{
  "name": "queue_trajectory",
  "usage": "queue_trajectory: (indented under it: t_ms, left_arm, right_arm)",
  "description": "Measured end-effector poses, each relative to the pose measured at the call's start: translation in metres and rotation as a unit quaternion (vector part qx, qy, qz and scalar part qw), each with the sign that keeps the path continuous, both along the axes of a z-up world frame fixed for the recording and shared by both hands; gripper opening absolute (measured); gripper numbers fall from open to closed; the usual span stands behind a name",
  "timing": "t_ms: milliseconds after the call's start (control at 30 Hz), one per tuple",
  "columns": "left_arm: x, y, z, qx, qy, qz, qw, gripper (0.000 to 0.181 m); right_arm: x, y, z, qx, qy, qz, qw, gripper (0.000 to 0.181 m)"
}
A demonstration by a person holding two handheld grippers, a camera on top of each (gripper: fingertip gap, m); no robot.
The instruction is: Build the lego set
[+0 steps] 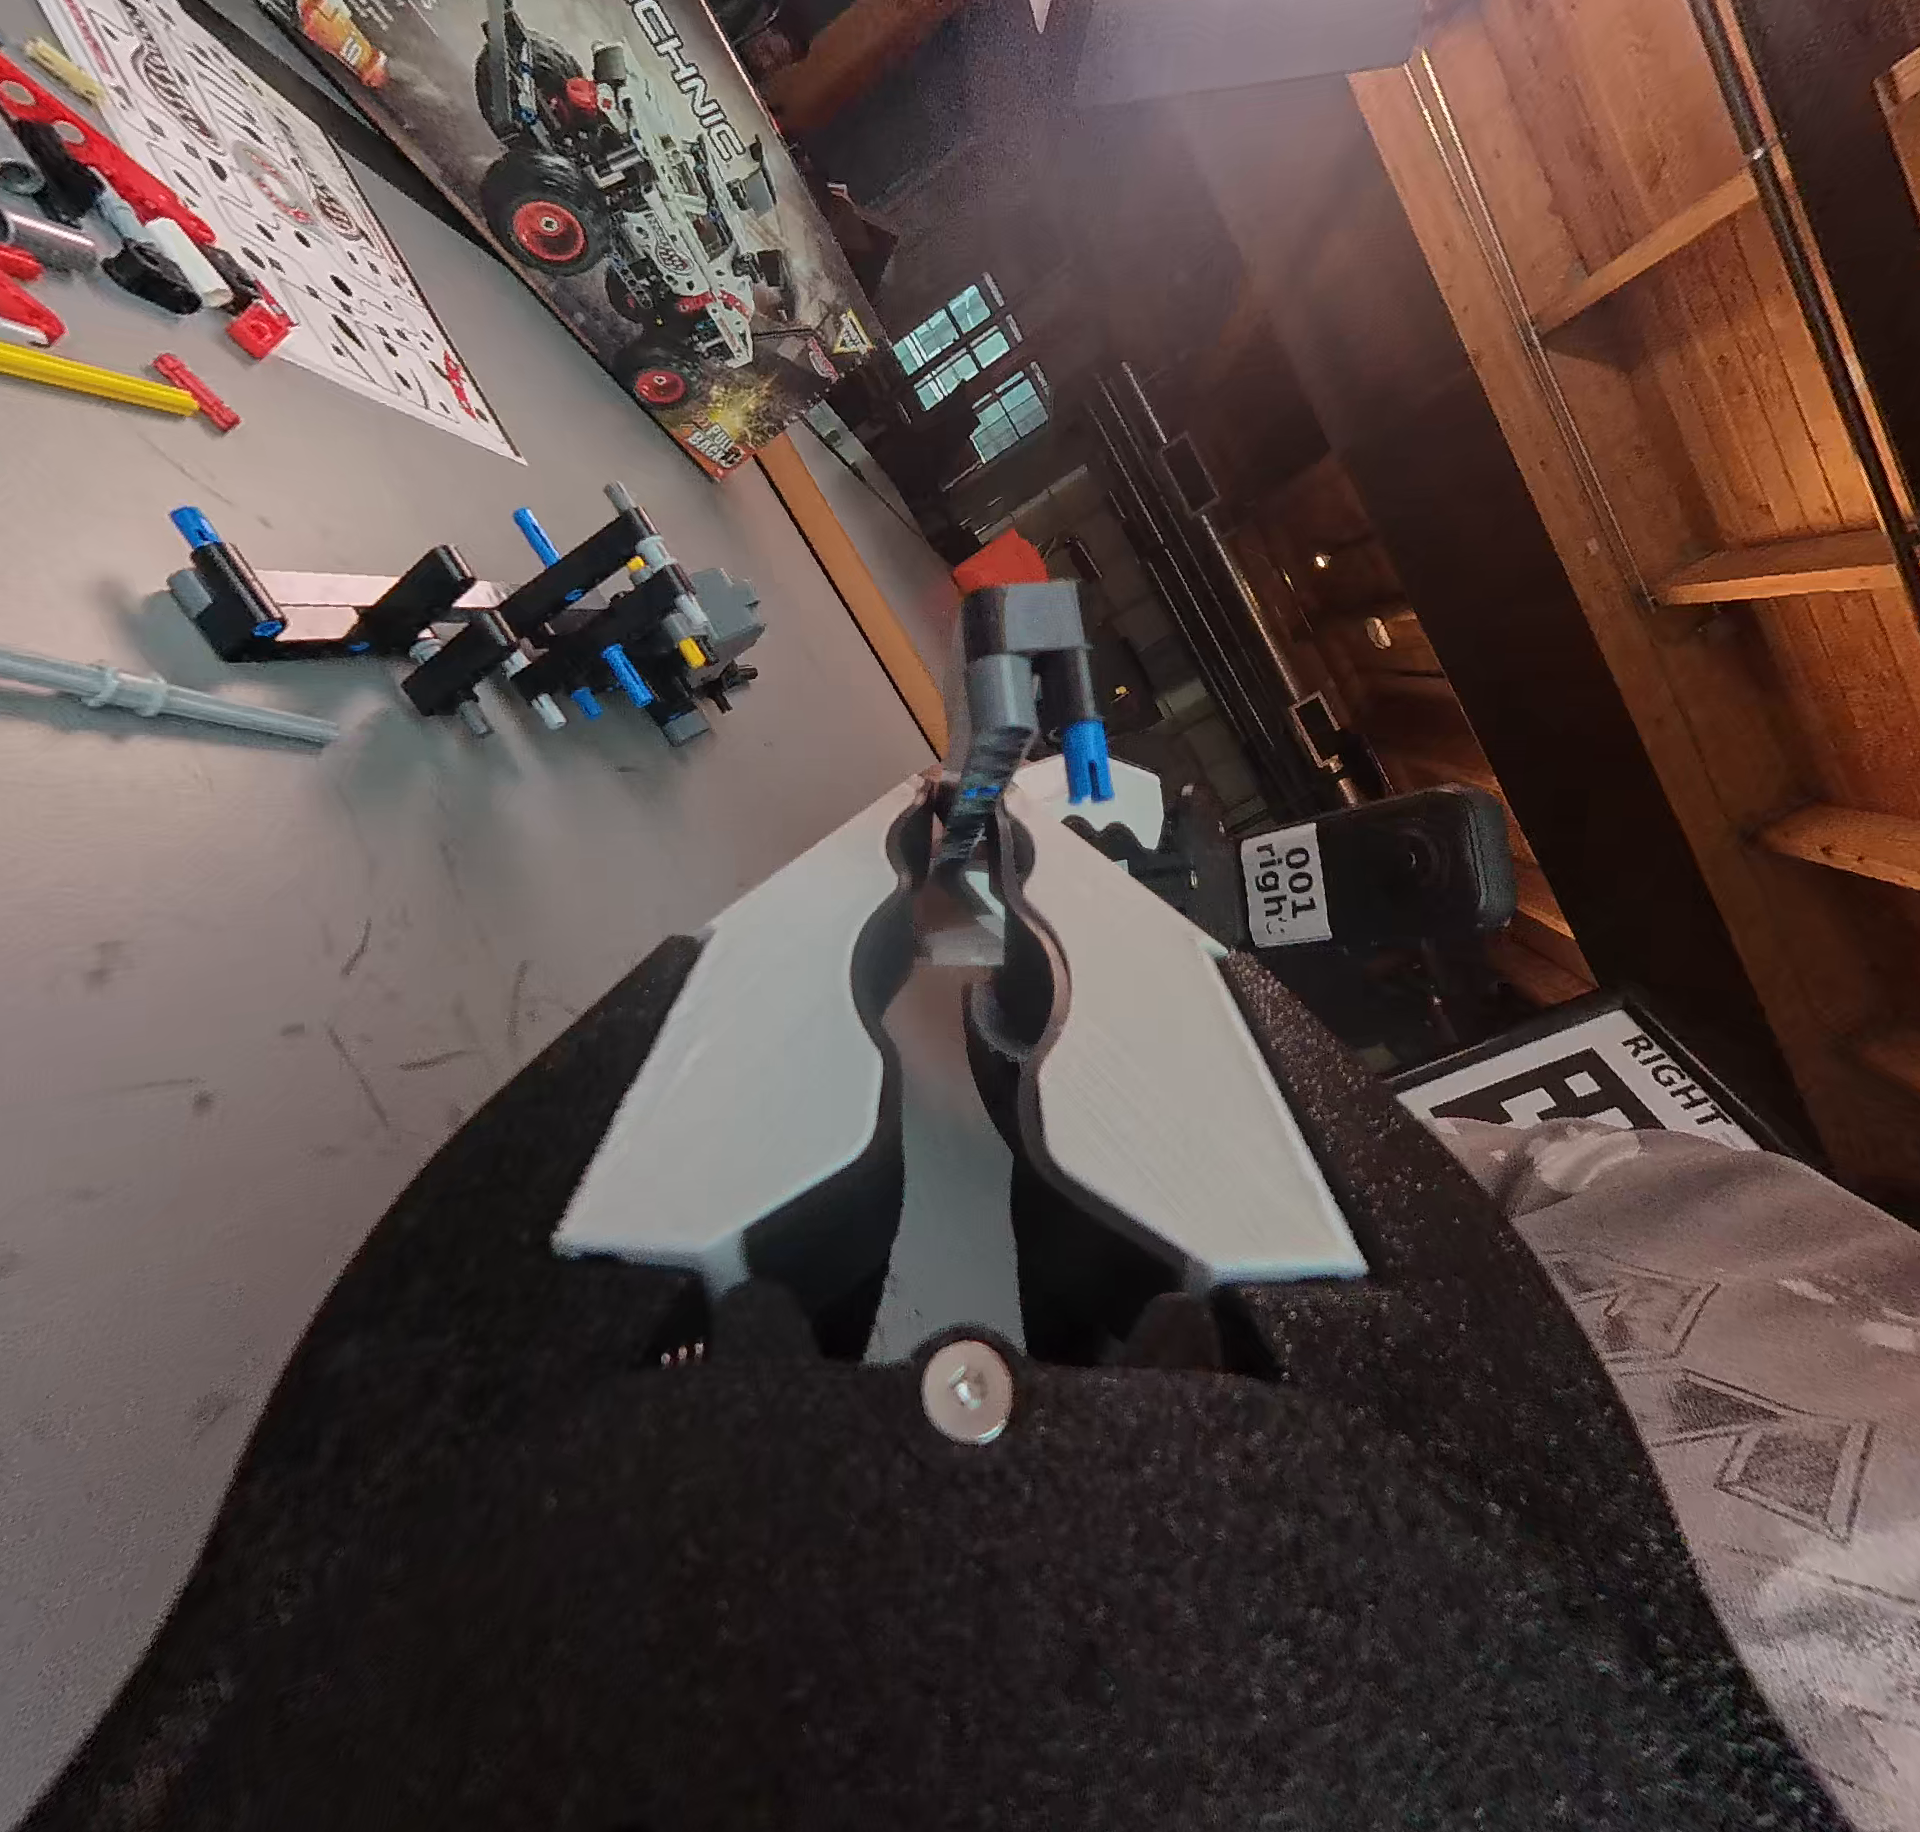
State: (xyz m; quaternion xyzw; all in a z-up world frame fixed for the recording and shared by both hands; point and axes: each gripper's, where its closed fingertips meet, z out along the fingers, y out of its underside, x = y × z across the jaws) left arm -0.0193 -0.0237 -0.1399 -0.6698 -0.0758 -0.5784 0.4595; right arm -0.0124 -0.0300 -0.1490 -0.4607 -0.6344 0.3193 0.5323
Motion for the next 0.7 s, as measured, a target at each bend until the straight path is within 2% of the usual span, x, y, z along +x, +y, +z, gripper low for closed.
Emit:
queue_trajectory:
  t_ms: [200,300,367,467,533,633,700]
  left_arm:
    - [-0.001,-0.008,0.015,0.056,0.057,-0.025,0.997,0.028]
    - [-0.008,-0.01,0.013,0.086,0.146,-0.02,0.985,0.036]
    - [-0.014,-0.01,0.006,0.108,0.241,-0.006,0.964,0.04]
    - [-0.015,-0.014,-0.006,0.145,0.376,-0.009,0.915,0.049]
    - [-0.008,-0.022,-0.014,0.159,0.415,-0.037,0.895,0.057]
    - [0.004,-0.033,-0.028,0.162,0.435,-0.09,0.881,0.058]
    - [0.008,-0.039,-0.04,0.162,0.463,-0.119,0.863,0.054]
  right_arm:
    - [0.022,0.003,0.006,-0.112,0.009,0.046,0.993,0.007]
    - [0.033,0.006,0.005,-0.134,0.001,0.062,0.989,0.007]
    - [0.039,0.004,0.004,-0.14,-0.008,0.076,0.987,0.007]
    - [0.045,-0.003,-0.008,-0.14,-0.046,0.101,0.984,0.007]
    - [0.048,-0.01,-0.018,-0.146,-0.073,0.119,0.979,0.007]
    - [0.051,-0.023,-0.034,-0.153,-0.112,0.148,0.971,0.008]
    - [0.052,-0.028,-0.041,-0.153,-0.127,0.158,0.967,0.008]
